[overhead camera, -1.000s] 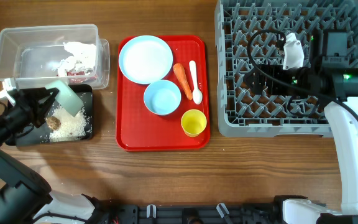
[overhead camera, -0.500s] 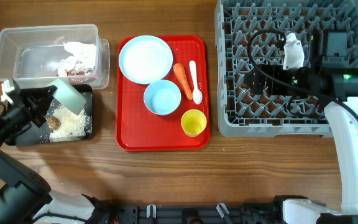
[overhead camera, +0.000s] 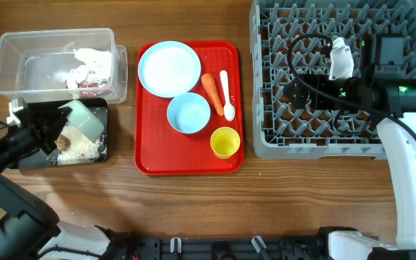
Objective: Sort waste into correct bins and load items into the dishwasher rack
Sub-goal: 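Pour the rice out of the green bowl onto the black tray, then return the empty green bowl to the red tray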
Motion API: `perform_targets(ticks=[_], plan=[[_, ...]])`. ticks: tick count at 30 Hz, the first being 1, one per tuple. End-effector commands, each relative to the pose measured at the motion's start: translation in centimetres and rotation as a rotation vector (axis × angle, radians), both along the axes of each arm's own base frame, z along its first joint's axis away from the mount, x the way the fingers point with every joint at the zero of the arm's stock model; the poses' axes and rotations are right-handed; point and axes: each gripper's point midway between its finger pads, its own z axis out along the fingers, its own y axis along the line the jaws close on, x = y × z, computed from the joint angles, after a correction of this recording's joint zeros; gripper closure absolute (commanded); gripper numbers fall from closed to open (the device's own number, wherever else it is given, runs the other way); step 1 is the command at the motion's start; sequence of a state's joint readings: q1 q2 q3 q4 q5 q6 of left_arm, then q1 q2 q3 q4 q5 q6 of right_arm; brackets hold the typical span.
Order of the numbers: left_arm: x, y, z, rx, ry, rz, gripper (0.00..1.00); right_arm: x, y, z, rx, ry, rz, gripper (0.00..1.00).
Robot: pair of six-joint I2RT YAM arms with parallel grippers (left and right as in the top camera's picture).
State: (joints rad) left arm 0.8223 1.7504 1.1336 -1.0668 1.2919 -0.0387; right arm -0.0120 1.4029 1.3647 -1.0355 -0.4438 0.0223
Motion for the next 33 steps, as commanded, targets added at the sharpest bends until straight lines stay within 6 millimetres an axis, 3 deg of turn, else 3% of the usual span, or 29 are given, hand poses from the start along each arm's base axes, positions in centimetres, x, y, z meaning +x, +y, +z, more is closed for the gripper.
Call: perform_targets(ticks=[1,10,14,17,21,25,33], plan=[[-0.3,0.3,0.9,0.084,-0.033,-0.005,0.96,0.1,0.0,-0.2,-0.007,0.008,-0.005,0.00],[-2.0,-0.5,4.9,0.357,-0.087,-0.002,0.96,0.2,0.0,-0.2,-0.006,0.006,-0.005,0.00],[-3.0,-1.9,6.4,0.534,-0.100,-0.030,0.96,0.1,0.0,-0.2,-0.006,0.006,-0.005,0.00],[-3.3,-2.6,5.5,0.686,-0.042,-0.074,0.96,0.1,0.0,-0.2,-0.006,0.006,-0.005,0.00],[-2.9,-4.6,5.5,0.684,-0.063,-0.143,0.96,0.2,0.0,-0.2,-0.006,0.005,-0.005,0.00],[-2.6,-8.7,4.1,0.775,-0.041,-0.304,0.96,0.4,0.0,-0.1,-0.006,-0.005,-0.005,0.00],[-3.2,-15.0,1.3,1.010,0.136,-0.432,0.96,0.4,0.0,-0.1,-0.006,-0.005,-0.005,0.00]])
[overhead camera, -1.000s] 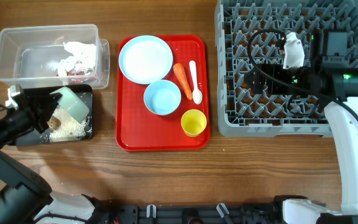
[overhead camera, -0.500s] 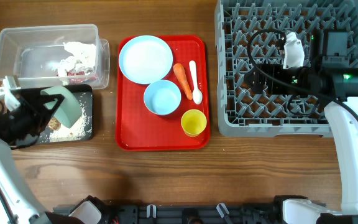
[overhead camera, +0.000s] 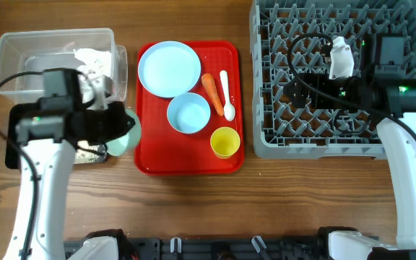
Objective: Sort waste into correct bins and load items into the dishwasher rack
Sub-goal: 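Return the empty green bowl to the red tray, then grasp the yellow cup with the left gripper and lift it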
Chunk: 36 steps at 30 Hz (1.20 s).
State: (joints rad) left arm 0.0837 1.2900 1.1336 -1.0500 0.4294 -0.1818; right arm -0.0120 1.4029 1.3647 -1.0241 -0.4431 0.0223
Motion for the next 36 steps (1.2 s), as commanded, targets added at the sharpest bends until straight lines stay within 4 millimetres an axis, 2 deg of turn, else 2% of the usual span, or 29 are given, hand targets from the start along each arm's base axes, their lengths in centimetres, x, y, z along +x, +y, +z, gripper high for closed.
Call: perform_targets(ticks=[1,7,13,16,20,22,27,32,36], plan=[[-0.2,-1.1,-0.2,0.122,0.019,0.053,0.96,0.1,0.0,-0.2,-0.005,0.006,-0.005,0.00],[-1.8,-5.6,-0.7,0.285,0.004,-0.011,0.96,0.1,0.0,-0.2,-0.005,0.007,-0.005,0.00],[-3.3,-8.3,-1.3,0.358,-0.003,-0.069,0.96,0.0,0.0,-0.3,-0.005,0.014,-0.005,0.00],[-3.8,-9.5,-2.4,0.376,0.024,-0.107,0.96,-0.1,0.0,-0.4,-0.005,0.018,-0.005,0.00],[-4.5,-11.1,-4.9,0.427,0.090,-0.173,0.96,-0.1,0.0,-0.4,-0.006,0.018,-0.005,0.00],[-4.5,-11.3,-5.8,0.449,0.117,-0.164,0.96,-0.1,0.0,-0.4,-0.006,0.018,-0.005,0.00],[-3.9,-11.7,-5.9,0.448,0.090,-0.160,0.96,-0.1,0.0,-0.4,-0.006,0.019,-0.005,0.00],[-2.6,-10.6,-6.6,0.540,0.062,-0.138,0.96,0.0,0.0,-0.3,-0.006,0.013,-0.005,0.00],[-2.2,-10.1,-10.6,0.647,0.150,-0.155,0.96,0.0,0.0,-0.3,-0.006,0.013,-0.005,0.00]])
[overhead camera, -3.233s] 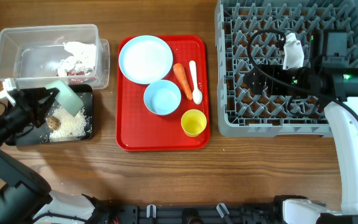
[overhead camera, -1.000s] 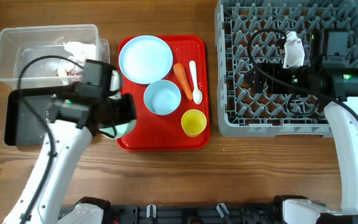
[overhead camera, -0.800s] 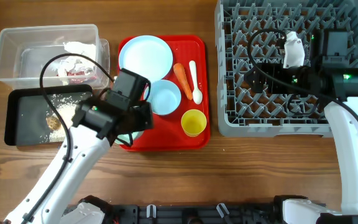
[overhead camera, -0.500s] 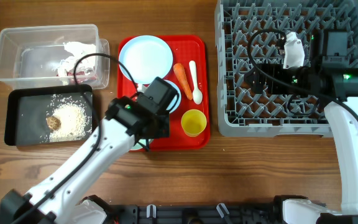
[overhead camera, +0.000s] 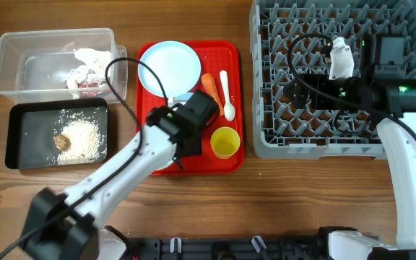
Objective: Sort waste into correct bins and load items into the dishwasher rack
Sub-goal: 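Grasp the yellow cup with the left gripper and lift it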
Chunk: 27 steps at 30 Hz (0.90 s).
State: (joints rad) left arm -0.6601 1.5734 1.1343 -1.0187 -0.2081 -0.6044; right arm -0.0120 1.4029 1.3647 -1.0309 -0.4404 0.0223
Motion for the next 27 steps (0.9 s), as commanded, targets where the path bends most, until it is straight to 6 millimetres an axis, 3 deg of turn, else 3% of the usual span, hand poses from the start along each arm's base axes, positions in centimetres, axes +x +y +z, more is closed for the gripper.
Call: perform_targets(ticks=[1,3,7,9,11,15,18,19,22,25,27], plan=[[0.8,0.4,-2.6,0.096,0.028,0.001,0.96,0.1,0.0,-0.2,-0.004,0.006,-0.003,0.00],[1.0,0.3,-3.9,0.113,0.049,0.001,0.96,0.3,0.1,-0.1,-0.004,0.000,-0.004,0.00],[1.5,0.0,-3.5,0.096,0.028,0.003,0.66,0.8,0.1,0.2,-0.003,-0.029,-0.004,0.00],[1.8,-0.4,-3.1,0.084,0.016,0.004,0.59,0.9,0.1,0.3,-0.003,-0.033,-0.004,0.00],[2.4,-1.4,-2.0,0.043,0.011,0.001,0.58,0.9,0.0,0.2,-0.003,-0.032,-0.005,0.00],[4.9,-3.9,2.6,-0.034,-0.058,-0.056,0.55,0.9,0.0,0.2,-0.004,-0.031,-0.004,0.00],[6.7,-5.5,3.8,-0.077,-0.129,-0.134,0.34,0.9,0.0,0.2,-0.003,-0.030,-0.004,0.00],[6.9,-6.1,3.9,-0.100,-0.135,-0.154,0.33,0.9,0.0,0.2,-0.003,-0.030,-0.004,0.00],[4.8,-9.0,3.6,-0.249,-0.027,-0.292,0.33,0.9,0.0,0.2,-0.003,-0.029,-0.004,0.00],[2.6,-8.3,2.6,-0.227,0.085,-0.333,0.34,0.9,0.0,0.2,-0.004,-0.030,-0.004,0.00],[2.2,-8.1,1.4,-0.209,0.125,-0.354,0.36,0.9,0.0,0.2,-0.003,-0.031,-0.004,0.00]])
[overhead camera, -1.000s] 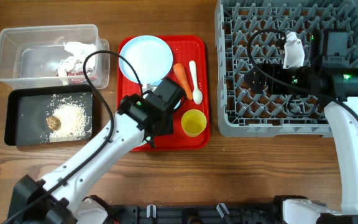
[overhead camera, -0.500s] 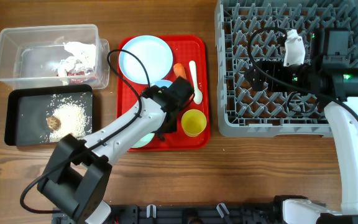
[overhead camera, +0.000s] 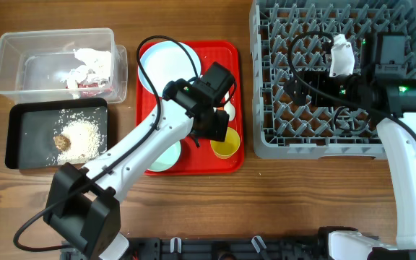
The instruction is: Sort waste into correct bins and load items into the dishwasher rack
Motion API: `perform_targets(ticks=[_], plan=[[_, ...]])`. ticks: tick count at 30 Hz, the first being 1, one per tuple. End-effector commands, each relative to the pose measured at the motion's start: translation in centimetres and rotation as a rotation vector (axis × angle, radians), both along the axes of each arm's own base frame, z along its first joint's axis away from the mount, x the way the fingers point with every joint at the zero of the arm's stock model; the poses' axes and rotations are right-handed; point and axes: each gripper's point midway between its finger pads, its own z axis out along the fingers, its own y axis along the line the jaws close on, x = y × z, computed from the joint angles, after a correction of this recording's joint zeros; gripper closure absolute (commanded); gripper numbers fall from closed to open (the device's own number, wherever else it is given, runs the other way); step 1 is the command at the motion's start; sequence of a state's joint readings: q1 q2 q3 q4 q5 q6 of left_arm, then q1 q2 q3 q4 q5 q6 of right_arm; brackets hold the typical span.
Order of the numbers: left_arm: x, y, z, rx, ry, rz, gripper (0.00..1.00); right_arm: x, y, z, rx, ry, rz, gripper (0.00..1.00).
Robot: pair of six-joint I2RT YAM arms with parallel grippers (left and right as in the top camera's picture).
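Observation:
My left arm reaches across the red tray (overhead camera: 234,54); its left gripper (overhead camera: 221,131) hangs open just above the yellow cup (overhead camera: 227,147), with nothing in it. A pale green bowl (overhead camera: 161,156) sits on the tray's front left corner, apart from the gripper. The white plate (overhead camera: 163,61) lies at the tray's back. Part of the white spoon (overhead camera: 230,110) shows beside the arm. The arm hides the blue bowl and the carrot. My right gripper (overhead camera: 300,87) hovers over the grey dishwasher rack (overhead camera: 266,144); its fingers do not show clearly.
A clear bin (overhead camera: 20,43) holding crumpled waste (overhead camera: 89,63) stands at the back left. In front of it is a black tray (overhead camera: 13,137) with rice and a brown lump (overhead camera: 63,141). The rack fills the right side.
The left gripper has moved right and back across the red tray, from its front middle to beside the yellow cup. The pale green bowl now lies uncovered on the tray's front left.
First my left gripper held the pale green bowl tilted over the black tray of rice. Then it held the bowl between that tray and the red one. Later it was low over the red tray's front. Now the bowl rests there, released. The right arm stayed still.

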State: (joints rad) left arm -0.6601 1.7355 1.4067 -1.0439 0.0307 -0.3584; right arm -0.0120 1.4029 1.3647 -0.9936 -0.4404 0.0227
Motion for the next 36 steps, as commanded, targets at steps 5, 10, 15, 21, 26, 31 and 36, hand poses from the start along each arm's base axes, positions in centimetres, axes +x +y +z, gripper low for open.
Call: perform_targets(ticks=[5,10,15,21,26,31,36], plan=[[-1.0,-1.3,-4.4,0.011,0.133,-0.084,0.59,-0.1,0.1,-0.3,-0.004,0.018,-0.004,0.00],[-0.4,-1.6,-5.3,0.008,0.131,-0.076,0.94,-0.1,-0.2,-0.5,-0.017,0.022,-0.012,0.00],[1.0,-0.5,-2.8,-0.034,0.120,-0.021,0.96,-0.1,-0.1,-0.5,0.002,0.036,-0.036,0.00],[4.1,-1.0,11.0,-0.755,0.098,-0.038,0.96,-2.3,7.4,5.6,0.414,-0.140,0.393,0.00],[4.2,-0.6,21.2,-1.314,0.053,-0.302,0.96,-4.6,13.2,9.8,0.570,-0.293,0.683,0.01],[3.7,-0.7,22.1,-1.359,0.058,-0.349,0.96,-6.1,17.2,11.4,0.596,-0.351,0.812,0.15],[3.1,-1.8,21.8,-1.346,0.068,-0.376,0.96,-5.3,17.6,12.8,0.619,-0.392,0.798,0.21]])
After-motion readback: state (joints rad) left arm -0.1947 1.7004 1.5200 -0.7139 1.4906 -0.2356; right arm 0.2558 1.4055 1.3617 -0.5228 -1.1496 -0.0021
